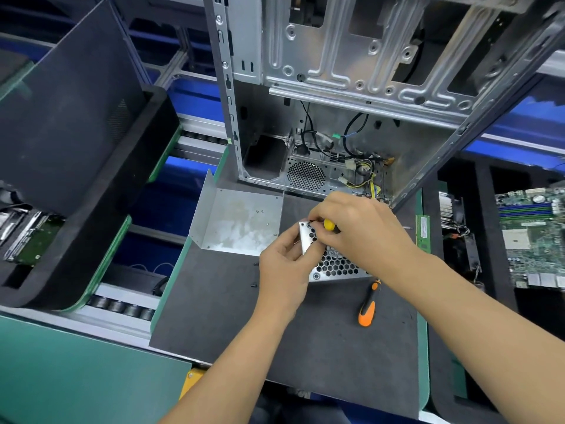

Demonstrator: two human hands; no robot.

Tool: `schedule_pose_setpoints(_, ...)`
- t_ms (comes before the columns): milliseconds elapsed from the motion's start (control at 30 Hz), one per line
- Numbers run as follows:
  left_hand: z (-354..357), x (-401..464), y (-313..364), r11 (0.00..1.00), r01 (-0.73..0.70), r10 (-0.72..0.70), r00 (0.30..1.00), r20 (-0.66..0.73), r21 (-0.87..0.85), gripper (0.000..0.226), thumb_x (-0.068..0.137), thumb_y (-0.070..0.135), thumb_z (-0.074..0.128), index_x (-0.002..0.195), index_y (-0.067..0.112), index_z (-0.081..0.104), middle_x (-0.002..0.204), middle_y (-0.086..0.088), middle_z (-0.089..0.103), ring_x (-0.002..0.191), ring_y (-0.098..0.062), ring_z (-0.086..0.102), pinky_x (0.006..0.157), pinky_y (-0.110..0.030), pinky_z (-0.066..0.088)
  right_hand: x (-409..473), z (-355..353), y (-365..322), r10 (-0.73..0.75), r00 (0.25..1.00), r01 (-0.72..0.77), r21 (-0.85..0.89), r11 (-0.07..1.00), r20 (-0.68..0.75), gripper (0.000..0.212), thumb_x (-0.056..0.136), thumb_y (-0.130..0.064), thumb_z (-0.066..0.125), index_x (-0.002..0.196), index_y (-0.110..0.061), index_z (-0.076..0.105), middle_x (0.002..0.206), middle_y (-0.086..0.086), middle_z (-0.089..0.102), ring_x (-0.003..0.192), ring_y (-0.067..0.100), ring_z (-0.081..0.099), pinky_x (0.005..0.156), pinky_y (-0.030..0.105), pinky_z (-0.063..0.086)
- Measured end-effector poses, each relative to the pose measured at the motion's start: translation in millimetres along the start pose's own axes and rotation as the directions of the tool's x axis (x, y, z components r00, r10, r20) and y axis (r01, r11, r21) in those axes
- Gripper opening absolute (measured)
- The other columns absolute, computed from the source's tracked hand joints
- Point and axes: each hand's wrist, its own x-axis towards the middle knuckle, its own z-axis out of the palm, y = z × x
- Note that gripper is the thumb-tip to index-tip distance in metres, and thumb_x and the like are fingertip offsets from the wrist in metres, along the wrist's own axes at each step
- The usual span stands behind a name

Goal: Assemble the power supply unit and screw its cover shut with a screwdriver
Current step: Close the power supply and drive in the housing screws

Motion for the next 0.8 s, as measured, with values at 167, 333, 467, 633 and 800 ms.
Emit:
schedule_pose_setpoints(167,0.6,-0.7,-1.0,1.000,0.005,-0.006,1.000,-0.019,-0.006,0.030,0.087,0.011,0.075,0.103,0.036,0.078,0.103,0.003,0.078,0.097,-0.006,0.072,0.075,-0.014,0.052,6.0,-4.4,-2.4,-0.035,0.991,0.053,-0.137,0.989,0.132,0.024,0.100,-0.029,0.049,0.114,-0.024,0.067,0.104,-0.005,0.061,0.089,0.026,0.063,0.069,0.037,0.051)
schedule_pose_setpoints(333,-0.3,-0.3,-1.7,1.000,0.020,-0.019,1.000,-0.011,0.006,0.025,0.086,0.014,0.076,0.107,0.028,0.077,0.101,0.005,0.078,0.094,-0.002,0.070,0.075,-0.013,0.050,14.9,-10.8,-9.3,0.015,0.966,0.054,-0.259,0.964,0.257,0.018,0.099,-0.024,0.050,0.110,-0.021,0.064,0.101,-0.002,0.058,0.087,0.030,0.062,0.070,0.038,0.052)
schedule_pose_setpoints(467,-2.0,0.8,-2.4,0.999,0.025,-0.024,1.000,-0.012,0.026,0.027,0.087,0.010,0.074,0.107,0.028,0.077,0.104,0.005,0.077,0.098,-0.003,0.071,0.076,-0.013,0.051,25.2,-15.6,-13.8,0.045,0.952,0.063,-0.336,0.940,0.303,0.014,0.096,-0.020,0.055,0.106,-0.019,0.065,0.100,0.001,0.062,0.086,0.030,0.063,0.066,0.036,0.049)
schedule_pose_setpoints(633,-1.8,-0.2,-2.0,0.999,0.015,-0.014,1.000,-0.025,0.039,0.031,0.088,0.005,0.072,0.108,0.029,0.075,0.104,0.006,0.077,0.099,-0.003,0.071,0.077,-0.012,0.051,31.1,-17.9,-14.8,0.078,0.934,0.055,-0.357,0.933,0.349,0.011,0.093,-0.019,0.064,0.104,-0.021,0.066,0.101,0.003,0.063,0.088,0.029,0.063,0.067,0.035,0.049)
schedule_pose_setpoints(800,-1.2,0.8,0.6,0.999,0.002,-0.001,1.000,-0.019,0.034,0.042,0.088,0.002,0.071,0.097,0.042,0.077,0.105,0.011,0.077,0.102,-0.003,0.070,0.078,-0.012,0.052,29.2,-14.9,-15.2,0.060,0.942,0.081,-0.396,0.915,0.330,0.015,0.093,-0.019,0.066,0.107,-0.023,0.065,0.101,0.000,0.062,0.083,0.026,0.062,0.060,0.033,0.041)
